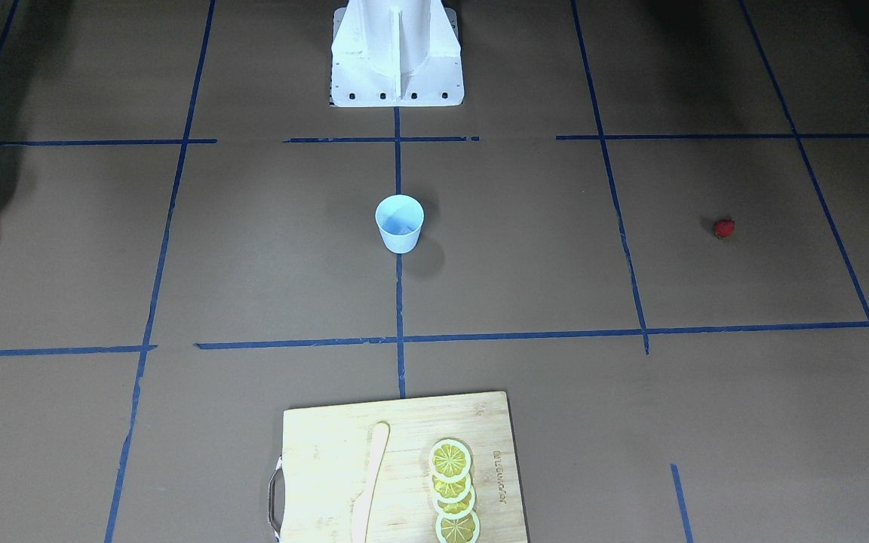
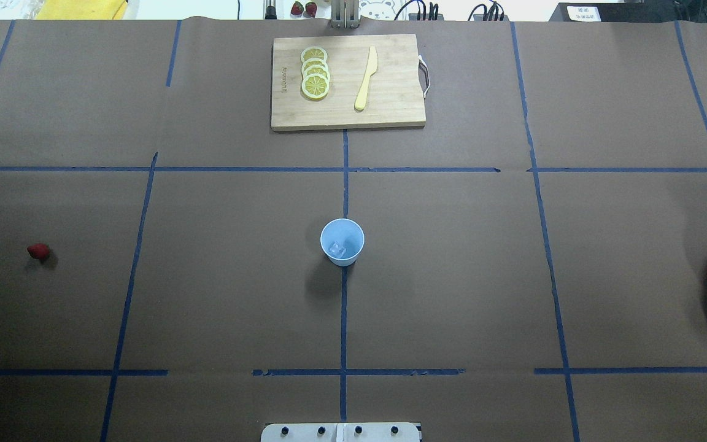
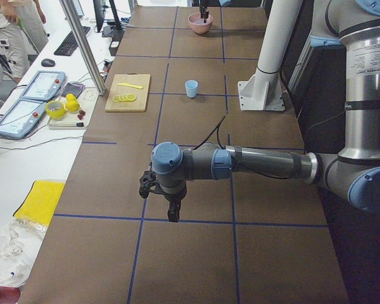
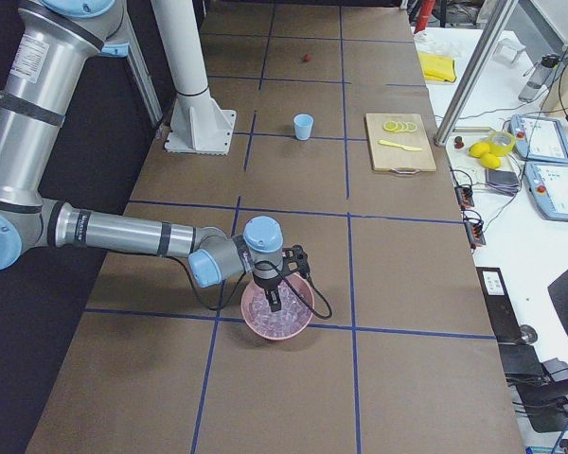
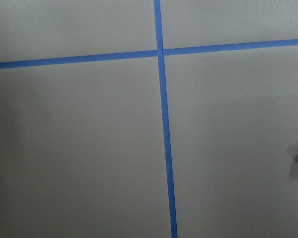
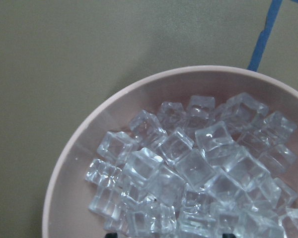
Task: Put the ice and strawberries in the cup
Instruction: 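Grasp another ice cube from the pink bowl with the right gripper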
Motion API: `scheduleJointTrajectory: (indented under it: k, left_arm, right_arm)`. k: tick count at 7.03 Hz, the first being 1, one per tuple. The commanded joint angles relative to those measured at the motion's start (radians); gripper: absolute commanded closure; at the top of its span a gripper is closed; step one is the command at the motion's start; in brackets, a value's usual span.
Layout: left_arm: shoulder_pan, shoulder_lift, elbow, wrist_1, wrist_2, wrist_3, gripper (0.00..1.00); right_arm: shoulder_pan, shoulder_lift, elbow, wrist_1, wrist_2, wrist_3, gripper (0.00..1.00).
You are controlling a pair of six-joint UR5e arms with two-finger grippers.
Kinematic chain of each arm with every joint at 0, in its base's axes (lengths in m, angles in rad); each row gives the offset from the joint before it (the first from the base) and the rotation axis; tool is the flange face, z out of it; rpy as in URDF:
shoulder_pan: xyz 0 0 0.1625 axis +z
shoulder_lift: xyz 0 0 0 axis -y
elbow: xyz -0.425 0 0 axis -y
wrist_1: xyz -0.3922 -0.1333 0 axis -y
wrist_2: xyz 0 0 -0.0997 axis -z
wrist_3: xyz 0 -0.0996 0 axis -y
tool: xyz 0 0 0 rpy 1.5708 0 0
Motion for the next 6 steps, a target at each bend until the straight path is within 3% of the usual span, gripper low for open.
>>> scheduleJointTrajectory:
  k: [1,4,5,6]
  left_arm:
    - [0.0,-0.001,0.0,0.0,-0.001,0.0,0.0]
    - [0.0,-0.002,0.0,0.0,-0.001,0.0,0.0]
    - [0.0,-0.002,-0.001,0.0,-0.001,0.0,0.0]
    - [0.0,-0.002,-0.001,0.0,0.0,0.0,0.0]
  right_arm:
    - [-0.001,0.002,-0.003,0.0,-0.001,0.0,0.26]
    - [-0.001,0.0,-0.019,0.0,-0.014,0.0,0.3]
    - [-0.001,0.002,-0.022,0.0,-0.014,0.0,0.36]
    - [-0.001,0.002,-0.021,0.0,-0.014,0.0,0.51]
